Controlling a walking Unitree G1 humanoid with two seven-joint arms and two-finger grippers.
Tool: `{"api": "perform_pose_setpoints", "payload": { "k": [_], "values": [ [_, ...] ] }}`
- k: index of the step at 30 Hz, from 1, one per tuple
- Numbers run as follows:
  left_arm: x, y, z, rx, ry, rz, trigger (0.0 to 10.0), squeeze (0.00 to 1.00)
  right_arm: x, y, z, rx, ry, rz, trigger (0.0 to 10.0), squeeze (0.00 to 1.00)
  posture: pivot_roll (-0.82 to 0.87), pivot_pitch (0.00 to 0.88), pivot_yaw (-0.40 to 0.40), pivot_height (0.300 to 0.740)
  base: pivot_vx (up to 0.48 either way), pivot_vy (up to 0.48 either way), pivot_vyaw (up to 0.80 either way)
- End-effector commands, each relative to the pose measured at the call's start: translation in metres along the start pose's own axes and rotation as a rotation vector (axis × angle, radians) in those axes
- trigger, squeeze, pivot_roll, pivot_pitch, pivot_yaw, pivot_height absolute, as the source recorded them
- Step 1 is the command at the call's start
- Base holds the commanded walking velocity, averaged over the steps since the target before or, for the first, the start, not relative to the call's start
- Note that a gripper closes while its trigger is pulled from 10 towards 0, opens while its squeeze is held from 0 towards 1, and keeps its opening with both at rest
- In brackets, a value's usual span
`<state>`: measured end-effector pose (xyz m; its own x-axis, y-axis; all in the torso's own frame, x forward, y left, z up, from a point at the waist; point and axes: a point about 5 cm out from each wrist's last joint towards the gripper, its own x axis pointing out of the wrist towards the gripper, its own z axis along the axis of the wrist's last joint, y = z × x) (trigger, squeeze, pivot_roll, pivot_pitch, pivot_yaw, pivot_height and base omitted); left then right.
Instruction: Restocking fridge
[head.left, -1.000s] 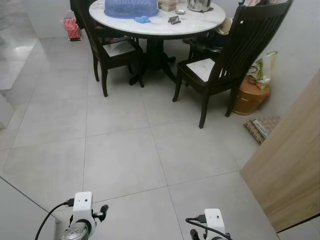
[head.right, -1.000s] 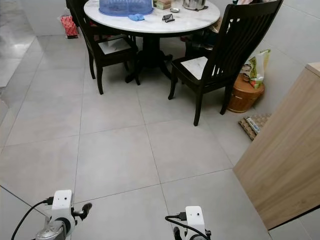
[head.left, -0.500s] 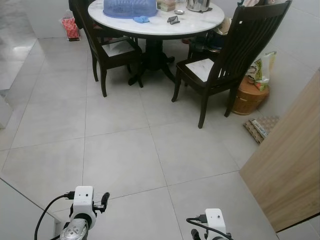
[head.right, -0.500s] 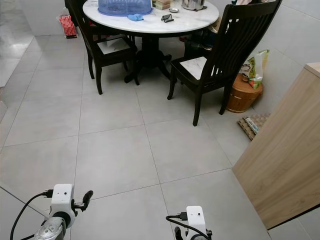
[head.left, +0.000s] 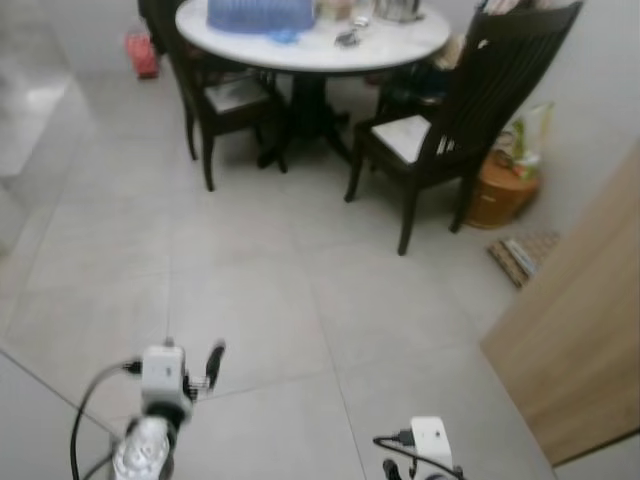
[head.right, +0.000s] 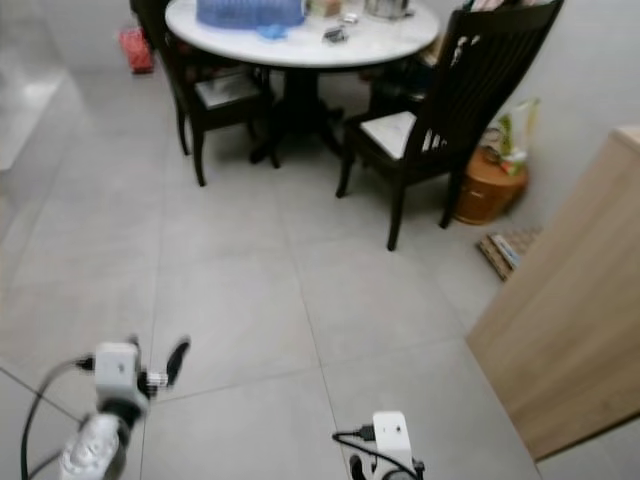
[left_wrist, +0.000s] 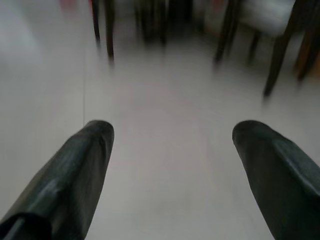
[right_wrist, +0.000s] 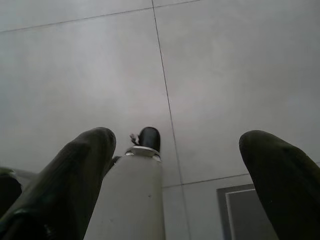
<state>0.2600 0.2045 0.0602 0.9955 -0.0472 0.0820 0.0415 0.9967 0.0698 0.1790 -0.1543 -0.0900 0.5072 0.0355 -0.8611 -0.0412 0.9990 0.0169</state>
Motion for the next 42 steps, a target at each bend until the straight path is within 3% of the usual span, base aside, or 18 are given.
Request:
{"api": "perform_pose_setpoints", "payload": {
  "k": [1,7,10,13,15,19,20,22,23,25,27,31,36,38,42],
  "values": [
    [0.019,-0.003,0.039,0.001,-0.142,-0.027,10.0,0.00,0.000,0.002,0.003,-0.014,-0.006,0.004,10.0,0.00,-0.11,0.000,-0.029,0.740,0.000,0.000,0.00],
    [0.029,-0.005,0.044,0.005,-0.172,-0.051,10.0,0.00,0.000,0.002,0.002,-0.012,-0.005,0.004,10.0,0.00,-0.11,0.000,-0.026,0.740,0.000,0.000,0.00],
    [0.025,-0.007,0.054,0.009,-0.168,-0.064,10.0,0.00,0.000,0.002,0.002,-0.012,-0.004,0.003,10.0,0.00,-0.11,0.000,-0.025,0.740,0.000,0.000,0.00],
    [0.010,-0.004,0.061,0.085,-0.127,-0.106,10.0,0.00,0.000,0.002,0.001,-0.012,-0.003,0.003,10.0,0.00,-0.12,0.000,-0.021,0.740,0.000,0.000,0.00],
    [0.008,-0.002,0.061,0.095,-0.122,-0.106,10.0,0.00,0.000,0.002,0.001,-0.012,-0.003,0.002,10.0,0.00,-0.12,0.000,-0.021,0.740,0.000,0.000,0.00],
    [-0.025,0.023,0.042,0.124,-0.012,-0.049,10.0,0.00,0.000,0.003,-0.001,-0.007,0.000,0.000,10.0,0.00,-0.14,0.000,-0.013,0.740,0.000,0.000,0.00],
    [-0.041,0.028,0.029,0.131,0.068,-0.035,10.0,0.00,0.000,0.003,-0.002,-0.003,0.000,-0.001,10.0,0.00,-0.14,0.000,-0.013,0.740,0.000,0.000,0.00],
    [-0.043,0.028,0.027,0.130,0.079,-0.033,10.0,0.00,0.000,0.003,-0.002,-0.002,0.000,-0.002,10.0,0.00,-0.14,0.000,-0.013,0.740,0.000,0.000,0.00],
    [-0.057,0.032,0.011,0.154,0.170,-0.036,10.0,0.00,0.000,0.003,-0.002,-0.004,-0.001,-0.003,10.0,0.00,-0.14,0.000,-0.012,0.740,0.000,0.000,0.00],
    [-0.070,0.035,-0.007,0.173,0.263,-0.034,10.0,0.00,0.000,0.003,-0.001,-0.010,-0.001,-0.005,10.0,0.00,-0.13,0.000,-0.014,0.740,0.000,0.000,0.00],
    [-0.074,0.036,-0.015,0.169,0.291,-0.028,10.0,0.00,0.000,0.003,-0.001,-0.012,-0.002,-0.005,10.0,0.00,-0.13,0.000,-0.014,0.740,0.000,0.000,0.00],
    [-0.096,0.047,-0.064,0.186,0.563,0.036,10.0,0.00,0.000,0.004,0.000,-0.005,-0.007,-0.005,10.0,0.00,-0.15,0.000,-0.007,0.740,0.000,0.000,0.00],
    [-0.108,0.032,-0.095,0.014,0.727,0.011,10.0,0.00,0.000,0.004,0.001,-0.008,-0.005,-0.002,10.0,0.00,-0.12,0.000,-0.017,0.740,0.000,0.000,0.00],
    [-0.116,0.028,-0.108,-0.002,0.805,0.012,10.0,0.00,0.000,0.004,0.001,-0.013,-0.003,0.001,10.0,0.00,-0.12,0.000,-0.016,0.740,0.000,0.000,0.00],
    [-0.153,0.033,-0.135,-0.051,1.034,0.159,10.0,0.00,0.000,0.004,0.001,-0.005,-0.005,0.002,10.0,0.00,-0.13,0.000,-0.014,0.740,0.000,0.000,0.00]
  ]
}}
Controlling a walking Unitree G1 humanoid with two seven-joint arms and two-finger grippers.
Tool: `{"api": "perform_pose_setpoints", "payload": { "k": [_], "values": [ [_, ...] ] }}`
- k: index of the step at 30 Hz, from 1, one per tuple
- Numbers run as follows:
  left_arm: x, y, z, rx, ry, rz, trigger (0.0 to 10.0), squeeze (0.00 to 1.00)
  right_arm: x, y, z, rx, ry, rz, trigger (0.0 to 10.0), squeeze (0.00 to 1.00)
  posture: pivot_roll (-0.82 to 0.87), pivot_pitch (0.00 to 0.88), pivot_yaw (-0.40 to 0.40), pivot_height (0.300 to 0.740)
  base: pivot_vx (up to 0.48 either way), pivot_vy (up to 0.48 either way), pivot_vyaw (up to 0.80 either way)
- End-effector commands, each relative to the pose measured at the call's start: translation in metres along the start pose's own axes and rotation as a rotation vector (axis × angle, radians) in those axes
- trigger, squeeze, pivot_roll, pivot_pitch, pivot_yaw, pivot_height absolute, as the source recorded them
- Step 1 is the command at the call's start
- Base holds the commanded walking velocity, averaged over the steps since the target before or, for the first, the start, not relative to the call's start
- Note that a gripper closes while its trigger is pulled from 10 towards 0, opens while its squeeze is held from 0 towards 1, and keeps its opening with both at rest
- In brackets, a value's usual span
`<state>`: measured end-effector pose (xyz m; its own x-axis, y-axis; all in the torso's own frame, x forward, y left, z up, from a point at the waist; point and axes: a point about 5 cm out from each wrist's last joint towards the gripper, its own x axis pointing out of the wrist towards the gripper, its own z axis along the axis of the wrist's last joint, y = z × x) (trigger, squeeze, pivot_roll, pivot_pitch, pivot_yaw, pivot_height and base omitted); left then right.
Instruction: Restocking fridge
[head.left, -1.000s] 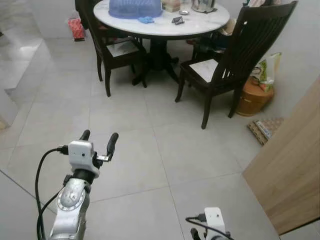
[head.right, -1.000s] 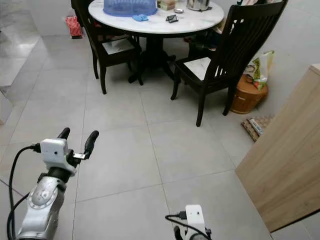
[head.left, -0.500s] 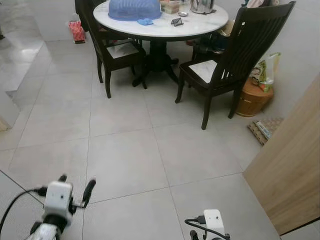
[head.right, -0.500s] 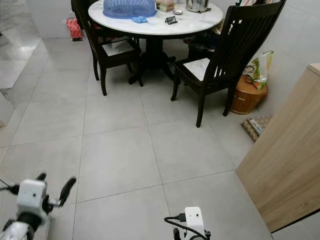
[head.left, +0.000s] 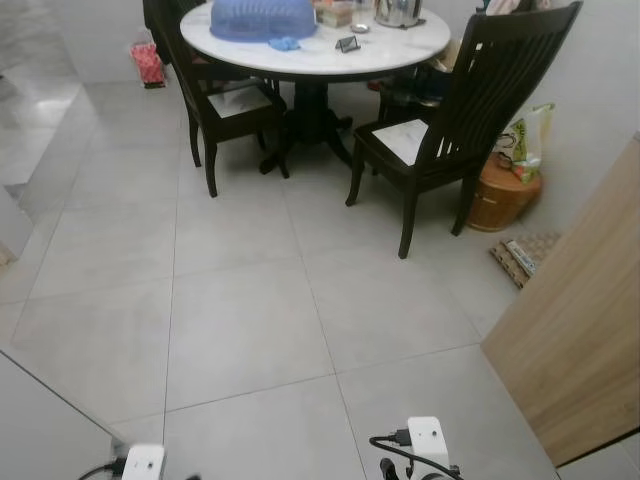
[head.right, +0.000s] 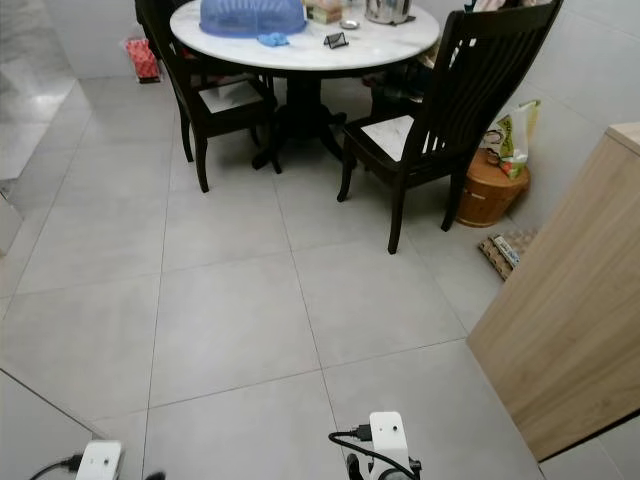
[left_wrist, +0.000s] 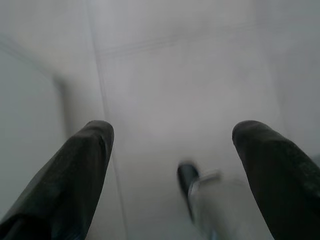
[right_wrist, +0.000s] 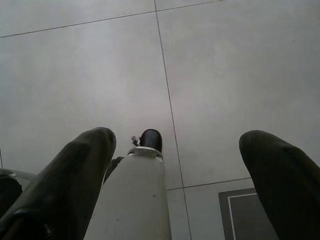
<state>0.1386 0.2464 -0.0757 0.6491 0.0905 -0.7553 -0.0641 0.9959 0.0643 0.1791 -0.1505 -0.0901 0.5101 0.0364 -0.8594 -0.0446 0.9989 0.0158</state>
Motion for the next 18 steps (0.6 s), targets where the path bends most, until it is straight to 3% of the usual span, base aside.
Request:
{"api": "perform_pose_setpoints", "payload": {
  "k": [1,3,6,11,18],
  "values": [
    [-0.006,0.010,-0.024,-0.037,0.113,0.070,10.0,0.00,0.000,0.000,0.001,-0.003,-0.002,0.002,10.0,0.00,-0.12,0.000,-0.017,0.740,0.000,0.000,0.00],
    [-0.007,0.011,-0.031,-0.067,0.147,0.090,10.0,0.00,0.000,0.000,0.001,-0.005,-0.001,0.002,10.0,0.00,-0.12,0.000,-0.017,0.740,0.000,0.000,0.00],
    [-0.009,0.008,-0.039,-0.031,0.185,0.078,10.0,0.00,0.000,0.000,0.002,-0.008,0.000,0.003,10.0,0.00,-0.12,0.000,-0.025,0.740,0.000,0.000,0.00],
    [-0.012,0.004,-0.054,-0.087,0.238,0.118,10.0,0.00,0.000,-0.002,0.001,-0.008,0.000,-0.004,10.0,0.00,-0.14,0.000,-0.033,0.740,0.000,0.000,0.00],
    [-0.010,0.010,-0.047,-0.105,0.214,0.119,10.0,0.00,0.000,-0.002,0.002,-0.003,-0.002,-0.005,10.0,0.00,-0.14,0.000,-0.029,0.740,0.000,0.000,0.00]
  ]
}}
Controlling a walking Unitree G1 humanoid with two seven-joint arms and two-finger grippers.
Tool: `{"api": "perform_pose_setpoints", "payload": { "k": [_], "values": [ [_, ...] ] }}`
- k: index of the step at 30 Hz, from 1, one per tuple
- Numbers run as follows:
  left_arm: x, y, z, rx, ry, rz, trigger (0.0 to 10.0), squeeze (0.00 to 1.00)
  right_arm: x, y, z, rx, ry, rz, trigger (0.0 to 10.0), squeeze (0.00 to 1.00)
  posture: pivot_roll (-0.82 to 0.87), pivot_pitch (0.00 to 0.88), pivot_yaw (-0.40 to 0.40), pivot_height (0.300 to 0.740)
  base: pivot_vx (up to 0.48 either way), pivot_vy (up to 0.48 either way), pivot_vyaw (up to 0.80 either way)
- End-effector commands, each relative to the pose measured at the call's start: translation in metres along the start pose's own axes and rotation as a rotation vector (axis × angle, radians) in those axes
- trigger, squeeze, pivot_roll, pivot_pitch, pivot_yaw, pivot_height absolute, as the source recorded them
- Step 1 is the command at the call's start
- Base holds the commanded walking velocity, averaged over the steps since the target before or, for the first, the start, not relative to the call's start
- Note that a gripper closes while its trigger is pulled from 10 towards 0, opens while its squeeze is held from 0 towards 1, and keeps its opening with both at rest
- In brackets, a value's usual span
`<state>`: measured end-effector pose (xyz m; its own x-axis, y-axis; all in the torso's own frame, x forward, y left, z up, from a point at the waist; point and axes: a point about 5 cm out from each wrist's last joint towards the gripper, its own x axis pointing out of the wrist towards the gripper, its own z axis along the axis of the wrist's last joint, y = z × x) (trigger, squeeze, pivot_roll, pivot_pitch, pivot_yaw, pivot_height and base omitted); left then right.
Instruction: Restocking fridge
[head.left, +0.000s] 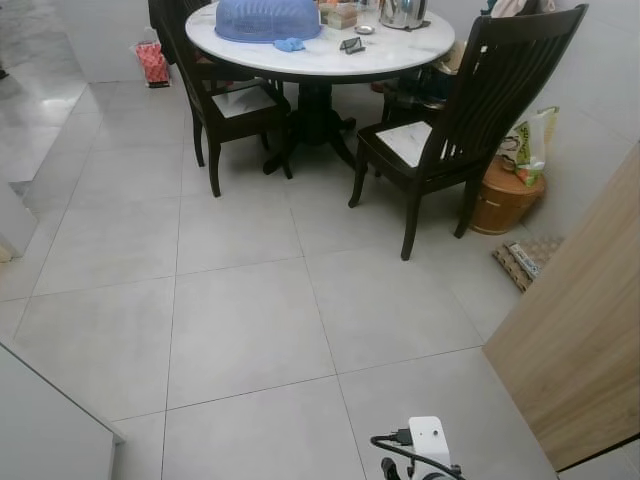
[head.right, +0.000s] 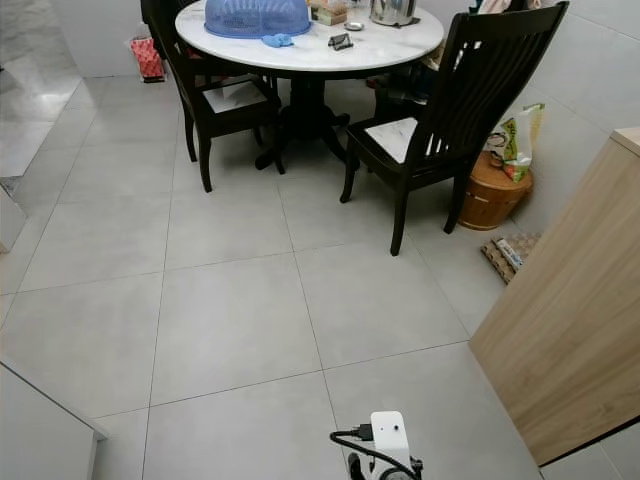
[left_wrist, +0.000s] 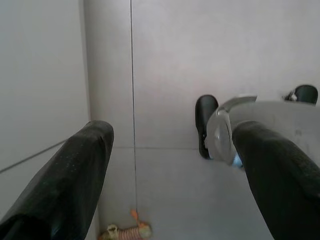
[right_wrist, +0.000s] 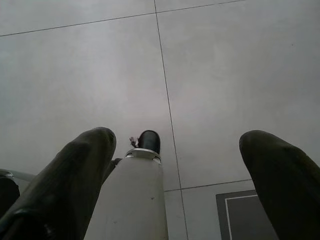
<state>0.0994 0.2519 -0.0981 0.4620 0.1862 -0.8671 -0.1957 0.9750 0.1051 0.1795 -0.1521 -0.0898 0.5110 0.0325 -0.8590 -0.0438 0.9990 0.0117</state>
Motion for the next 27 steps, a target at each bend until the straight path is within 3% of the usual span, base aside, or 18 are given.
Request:
{"api": "perform_pose_setpoints", "payload": {
  "k": [1,3,6,8,14,15,17,19,20,27],
  "values": [
    [0.000,0.003,0.001,-0.018,-0.003,0.004,10.0,0.00,0.000,0.000,0.001,0.005,-0.003,-0.004,10.0,0.00,-0.14,0.000,-0.025,0.740,0.000,0.000,0.00],
    [0.000,0.004,0.004,-0.012,-0.010,0.002,10.0,0.00,0.000,0.000,0.002,0.020,-0.007,-0.010,10.0,0.00,-0.15,0.000,-0.020,0.740,0.000,0.000,0.00],
    [0.000,0.006,0.002,-0.005,-0.015,0.005,10.0,0.00,0.000,0.000,0.000,0.178,-0.032,-0.068,10.0,0.00,-0.16,0.000,-0.009,0.740,0.000,0.000,0.00],
    [0.000,0.006,0.002,-0.005,-0.016,0.006,10.0,0.00,0.000,0.000,0.000,0.194,-0.036,-0.076,10.0,0.00,-0.16,0.000,-0.009,0.740,0.000,0.000,0.00],
    [0.000,0.006,0.003,-0.008,-0.031,0.012,10.0,0.00,-0.003,-0.007,0.014,0.119,-0.184,-0.213,10.0,0.00,-0.18,0.000,-0.002,0.740,0.000,0.000,0.00],
    [0.000,0.006,0.003,-0.007,-0.031,0.011,10.0,0.00,-0.004,-0.017,0.017,0.088,-0.214,-0.226,10.0,0.00,-0.18,0.000,-0.002,0.740,0.000,0.000,0.00],
    [0.000,0.006,0.003,-0.006,-0.032,0.011,10.0,0.00,-0.015,-0.071,0.033,0.051,-0.313,-0.289,10.0,0.00,-0.18,0.000,-0.003,0.740,0.000,0.000,0.00],
    [0.000,0.005,0.004,-0.008,-0.038,0.007,10.0,0.00,-0.025,-0.097,0.064,0.005,-0.447,-0.310,10.0,0.00,-0.18,0.000,-0.005,0.740,0.000,0.000,0.00],
    [0.000,0.005,0.004,-0.008,-0.038,0.007,10.0,0.00,-0.025,-0.097,0.064,0.005,-0.447,-0.310,10.0,0.00,-0.18,0.000,-0.005,0.740,0.000,0.000,0.00],
    [0.000,0.003,0.007,-0.004,-0.062,-0.006,10.0,0.00,-0.042,-0.089,0.130,0.037,-0.789,-0.305,10.0,0.00,-0.17,0.000,-0.004,0.740,0.000,0.000,0.00]
  ]
}}
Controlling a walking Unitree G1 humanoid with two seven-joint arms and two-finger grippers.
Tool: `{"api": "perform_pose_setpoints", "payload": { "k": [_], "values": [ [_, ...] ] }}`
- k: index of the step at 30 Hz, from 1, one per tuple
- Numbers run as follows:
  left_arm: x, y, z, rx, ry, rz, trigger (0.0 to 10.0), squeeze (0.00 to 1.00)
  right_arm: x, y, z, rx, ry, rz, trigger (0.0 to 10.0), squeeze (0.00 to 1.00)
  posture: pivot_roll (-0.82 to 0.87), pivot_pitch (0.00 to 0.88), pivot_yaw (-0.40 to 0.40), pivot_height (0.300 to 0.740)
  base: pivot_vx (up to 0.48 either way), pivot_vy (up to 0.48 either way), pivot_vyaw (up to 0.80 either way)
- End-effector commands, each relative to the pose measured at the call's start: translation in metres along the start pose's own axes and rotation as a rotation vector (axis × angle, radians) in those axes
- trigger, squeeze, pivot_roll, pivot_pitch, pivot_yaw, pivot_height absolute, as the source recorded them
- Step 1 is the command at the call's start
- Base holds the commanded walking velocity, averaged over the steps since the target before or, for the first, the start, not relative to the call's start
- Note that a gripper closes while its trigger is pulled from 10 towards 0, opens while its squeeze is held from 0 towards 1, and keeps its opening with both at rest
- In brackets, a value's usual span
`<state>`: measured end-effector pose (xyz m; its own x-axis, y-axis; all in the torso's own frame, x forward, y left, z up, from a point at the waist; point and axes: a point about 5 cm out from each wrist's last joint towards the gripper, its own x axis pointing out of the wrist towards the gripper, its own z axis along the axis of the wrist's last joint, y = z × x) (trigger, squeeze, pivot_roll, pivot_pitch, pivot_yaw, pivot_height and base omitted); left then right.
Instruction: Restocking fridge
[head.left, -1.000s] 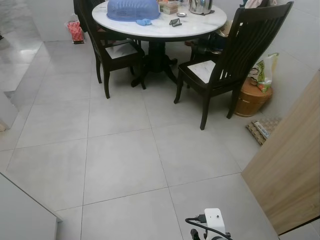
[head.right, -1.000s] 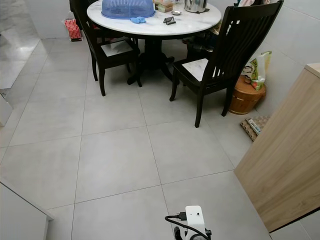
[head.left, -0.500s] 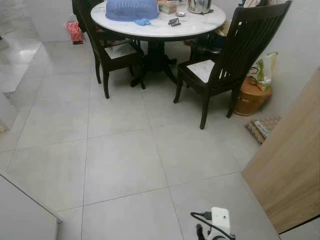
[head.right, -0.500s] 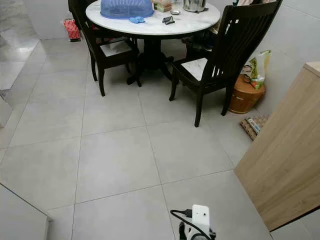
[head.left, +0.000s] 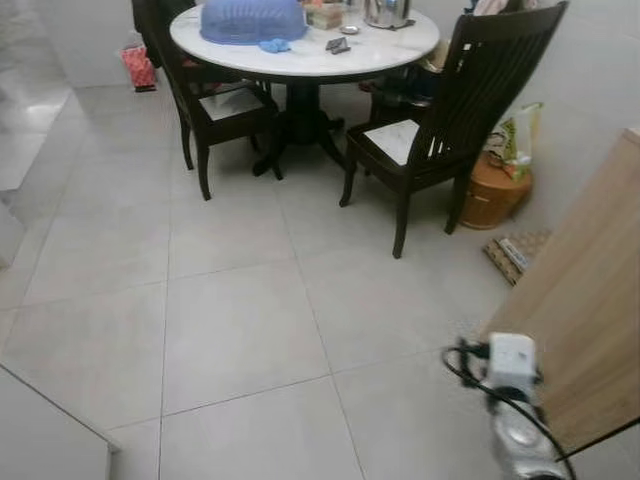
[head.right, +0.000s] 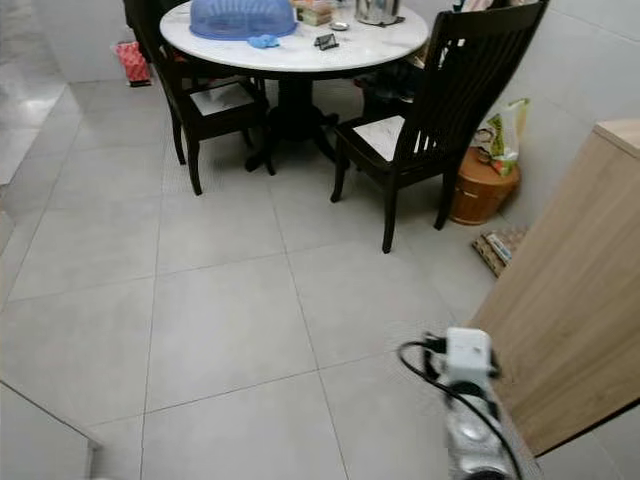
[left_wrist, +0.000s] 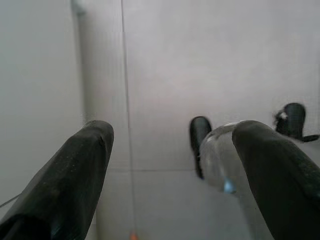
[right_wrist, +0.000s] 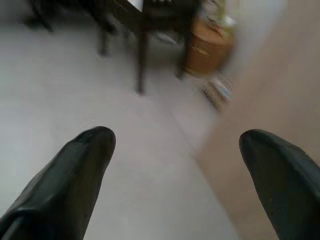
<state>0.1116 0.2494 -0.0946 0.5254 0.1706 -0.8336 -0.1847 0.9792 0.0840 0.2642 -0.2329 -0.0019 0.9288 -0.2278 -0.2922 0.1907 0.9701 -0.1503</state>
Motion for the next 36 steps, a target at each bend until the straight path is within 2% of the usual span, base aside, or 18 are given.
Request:
{"api": "perform_pose_setpoints", "payload": {
  "k": [1,5,9,11,13,16,22,27,29,34,36],
  "values": [
    [-0.002,0.007,-0.005,-0.002,0.005,0.018,10.0,0.00,0.007,-0.004,0.021,0.029,-0.103,-0.013,10.0,0.00,-0.17,0.000,-0.004,0.740,0.000,0.000,0.00],
    [-0.003,0.008,-0.004,-0.004,0.001,0.018,10.0,0.00,0.011,0.004,0.039,0.051,-0.195,0.032,10.0,0.00,-0.17,0.000,-0.003,0.740,0.000,0.000,0.00],
    [-0.003,0.008,-0.004,-0.004,0.001,0.018,10.0,0.00,0.012,0.005,0.040,0.053,-0.204,0.036,10.0,0.00,-0.17,0.000,-0.003,0.740,0.000,0.000,0.00],
    [-0.003,0.009,-0.005,-0.006,-0.005,0.020,10.0,0.00,0.010,0.027,0.068,0.077,-0.360,0.142,10.0,0.00,-0.17,0.000,-0.002,0.740,0.000,0.000,0.00],
    [-0.003,0.009,-0.005,-0.007,-0.008,0.020,10.0,0.00,0.006,0.040,0.085,0.078,-0.457,0.205,10.0,0.00,-0.18,0.000,-0.002,0.740,0.000,0.000,0.00],
    [-0.003,0.009,-0.005,-0.005,-0.009,0.018,10.0,0.00,-0.003,0.052,0.104,0.071,-0.566,0.271,10.0,0.00,-0.18,0.000,-0.001,0.740,0.000,0.000,0.00],
    [-0.004,0.008,-0.006,-0.005,-0.010,0.012,10.0,0.00,-0.015,0.065,0.129,0.057,-0.673,0.334,10.0,0.00,-0.18,0.000,-0.001,0.740,0.000,0.000,0.00],
    [-0.004,0.008,-0.006,-0.006,-0.012,0.011,10.0,0.00,-0.025,0.069,0.141,0.039,-0.726,0.353,10.0,0.00,-0.18,0.000,-0.004,0.740,0.000,0.000,0.00],
    [-0.004,0.009,-0.006,-0.008,-0.015,0.013,10.0,0.00,-0.040,0.078,0.155,0.063,-0.775,0.385,10.0,0.00,-0.18,0.000,-0.005,0.740,0.000,0.000,0.00],
    [-0.004,0.009,-0.006,-0.010,-0.016,0.015,10.0,0.00,-0.048,0.086,0.154,-0.004,-0.766,0.414,10.0,0.00,-0.18,0.000,-0.009,0.740,0.000,0.000,0.00],
    [-0.004,0.008,-0.006,-0.011,-0.018,0.015,10.0,0.00,-0.047,0.084,0.143,0.001,-0.699,0.400,10.0,0.00,-0.18,0.000,-0.012,0.740,0.000,0.000,0.00]
  ]
}}
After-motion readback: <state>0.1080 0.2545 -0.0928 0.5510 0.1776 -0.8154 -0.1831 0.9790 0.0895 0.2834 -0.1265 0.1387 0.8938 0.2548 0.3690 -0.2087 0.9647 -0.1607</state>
